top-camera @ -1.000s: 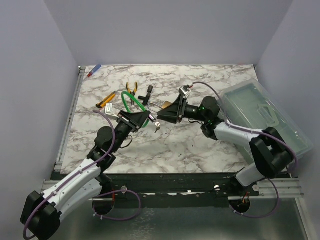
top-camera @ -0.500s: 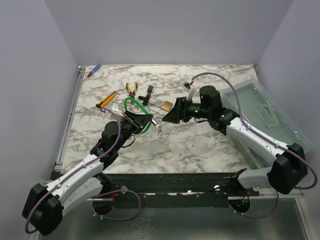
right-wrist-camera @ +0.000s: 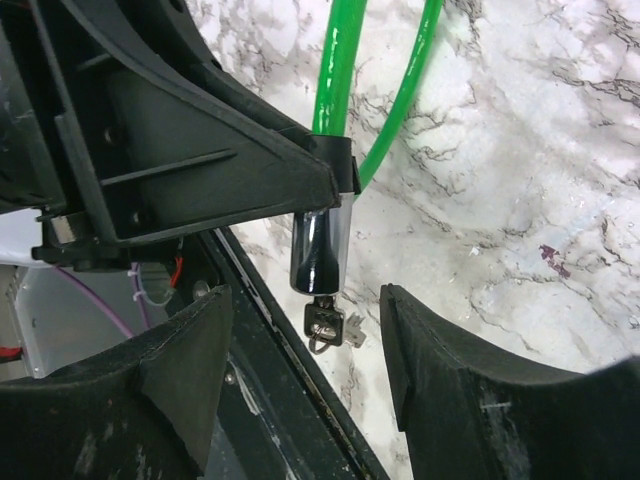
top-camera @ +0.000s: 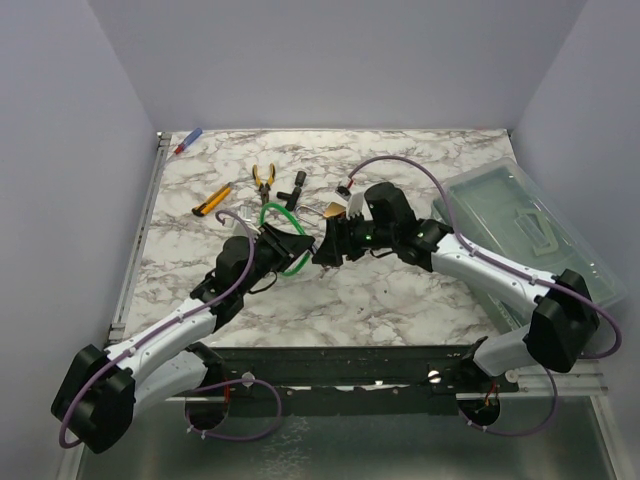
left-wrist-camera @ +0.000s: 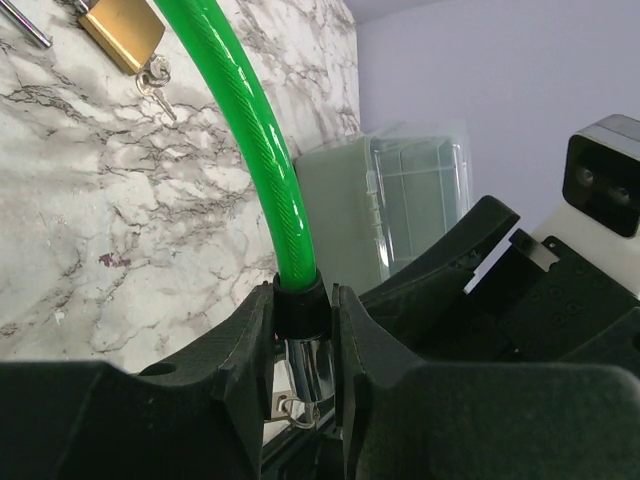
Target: Unlock with the key
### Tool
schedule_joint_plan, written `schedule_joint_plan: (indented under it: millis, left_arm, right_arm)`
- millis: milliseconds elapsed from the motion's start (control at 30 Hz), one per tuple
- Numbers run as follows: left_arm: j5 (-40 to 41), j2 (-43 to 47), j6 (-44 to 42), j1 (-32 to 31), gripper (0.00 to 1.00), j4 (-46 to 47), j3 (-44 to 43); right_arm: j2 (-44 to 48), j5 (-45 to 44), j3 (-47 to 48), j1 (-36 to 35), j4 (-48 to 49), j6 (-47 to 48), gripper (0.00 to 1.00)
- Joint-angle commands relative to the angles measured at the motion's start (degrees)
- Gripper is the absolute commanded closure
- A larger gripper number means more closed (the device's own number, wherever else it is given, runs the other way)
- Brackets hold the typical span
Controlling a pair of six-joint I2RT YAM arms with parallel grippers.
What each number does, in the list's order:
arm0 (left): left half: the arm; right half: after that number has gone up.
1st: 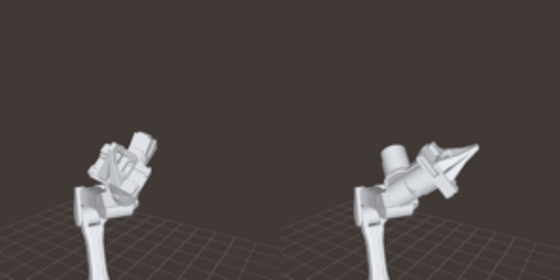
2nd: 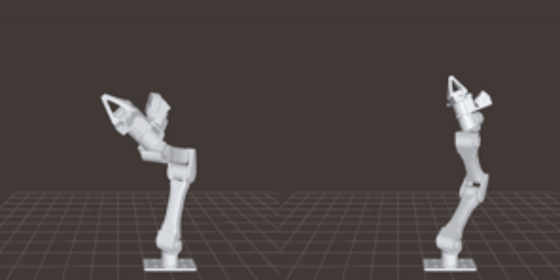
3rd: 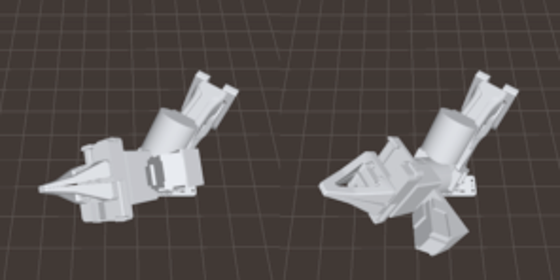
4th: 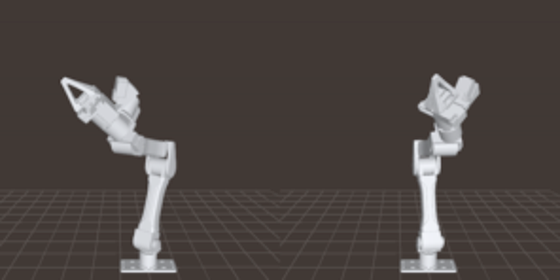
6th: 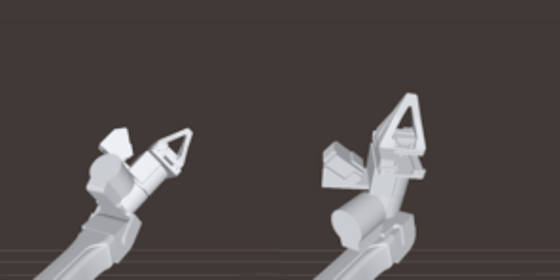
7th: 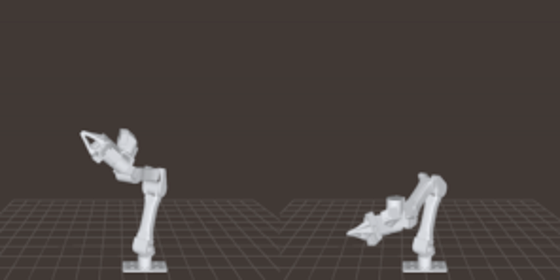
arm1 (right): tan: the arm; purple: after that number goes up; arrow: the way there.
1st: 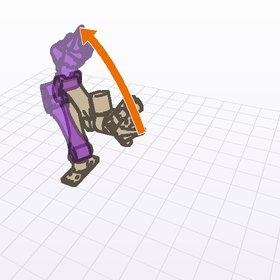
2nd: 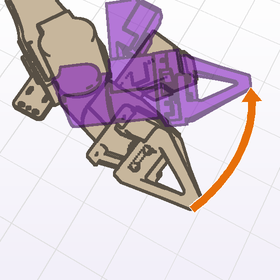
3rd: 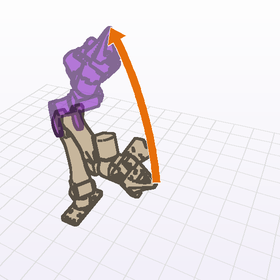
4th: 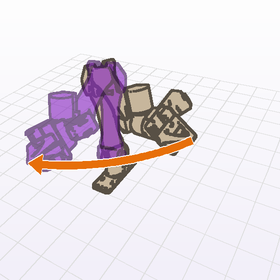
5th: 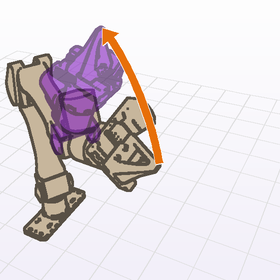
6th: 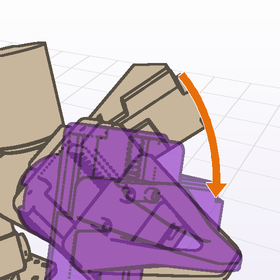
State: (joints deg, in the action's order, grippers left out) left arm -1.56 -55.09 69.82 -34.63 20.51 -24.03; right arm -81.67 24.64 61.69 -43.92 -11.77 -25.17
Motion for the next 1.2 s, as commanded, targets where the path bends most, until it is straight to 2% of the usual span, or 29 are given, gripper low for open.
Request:
schedule_joint_plan:
  millis: [0, 500, 833, 1167]
  left_arm:
    - [-1.69, 0.01, 0.49, -0.30, 1.00, 2.77, -2.77]
    - [-2.39, -2.34, 0.47, -0.26, 1.00, 2.69, -3.65]
    - [-2.33, -2.41, 0.40, -0.26, 1.00, 2.74, -3.66]
    - [-1.96, -2.39, 0.57, -0.25, 1.00, 2.76, -3.58]
  right_arm:
    - [-1.50, -3.31, 1.90, -0.75, -1.05, 1.77, 0.35]
    - [-3.44, -5.46, 3.79, -1.42, -0.58, 2.32, 0.39]
    - [-4.57, -5.89, 4.41, -1.61, -0.71, 2.31, 0.49]
    - [-5.34, -5.89, 4.67, -2.21, -1.06, 2.27, 0.52]
